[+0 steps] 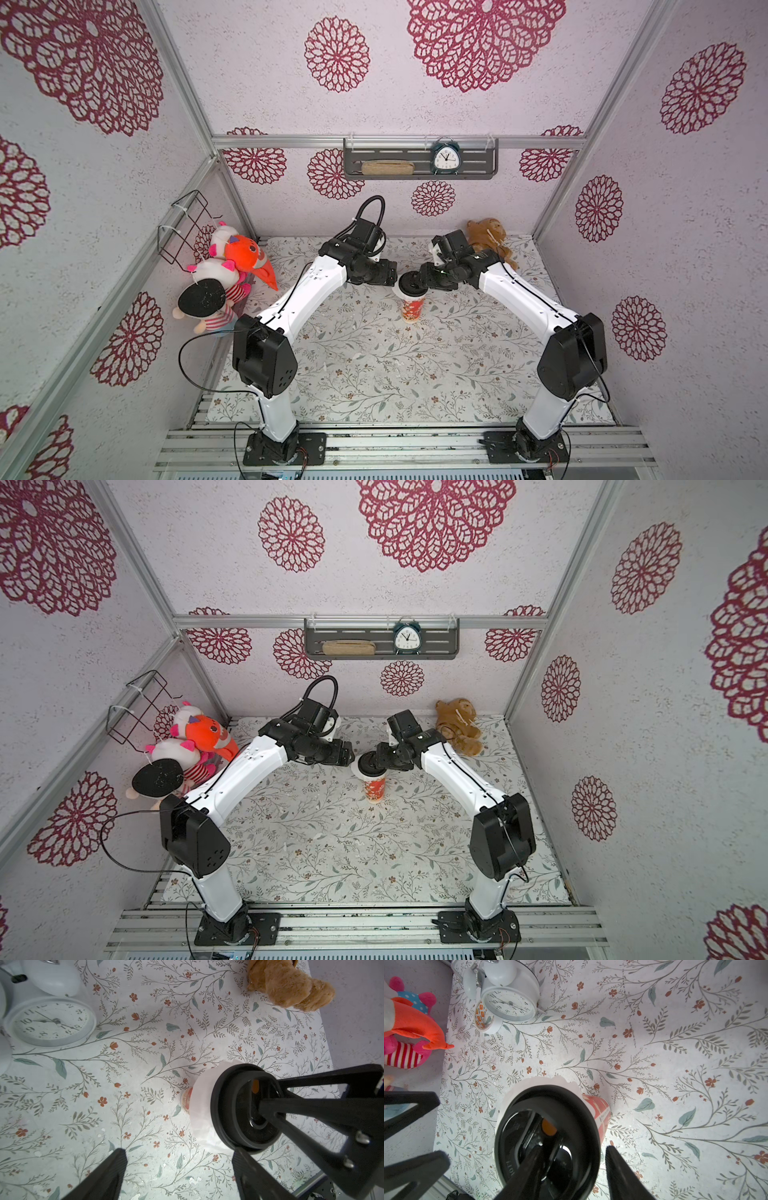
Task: Put the leak-proof paper on the milk tea cups
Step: Secure the cup lid on the cup.
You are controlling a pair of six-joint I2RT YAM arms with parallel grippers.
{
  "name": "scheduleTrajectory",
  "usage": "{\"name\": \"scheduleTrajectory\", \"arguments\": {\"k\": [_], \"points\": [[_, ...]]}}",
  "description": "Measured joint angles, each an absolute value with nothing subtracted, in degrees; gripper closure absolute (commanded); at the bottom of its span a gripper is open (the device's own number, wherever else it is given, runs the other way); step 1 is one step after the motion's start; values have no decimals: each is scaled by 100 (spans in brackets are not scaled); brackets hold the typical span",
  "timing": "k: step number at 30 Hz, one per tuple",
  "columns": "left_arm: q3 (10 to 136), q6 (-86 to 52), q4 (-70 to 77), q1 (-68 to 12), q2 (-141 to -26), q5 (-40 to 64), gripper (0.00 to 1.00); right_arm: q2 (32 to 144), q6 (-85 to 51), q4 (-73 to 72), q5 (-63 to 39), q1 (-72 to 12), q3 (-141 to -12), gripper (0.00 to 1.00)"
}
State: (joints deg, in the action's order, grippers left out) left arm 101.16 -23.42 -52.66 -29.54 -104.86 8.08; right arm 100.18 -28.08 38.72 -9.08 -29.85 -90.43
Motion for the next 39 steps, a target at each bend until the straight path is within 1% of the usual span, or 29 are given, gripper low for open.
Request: {"name": "scheduleTrajectory", "arguments": {"k": [10,16,24,39], "points": [[10082,-2517,-5015,-2958,-10567,1256,17,9889,-2799,3885,-923,-3006,-8882,49],[9944,-2574,-5011,-2958,-10628,1258,22,9887,-2799,3874,-928,-3006,-8868,49],[9937,-2630,-5009,-2958,-10825,1249,22,9870,-2797,3857,-926,-3006,-8847,50],[9850,-2661,-4906,-2963,-10877,1240,27,9852,-2746,3815,-923,-3011,-8814,50]]}}
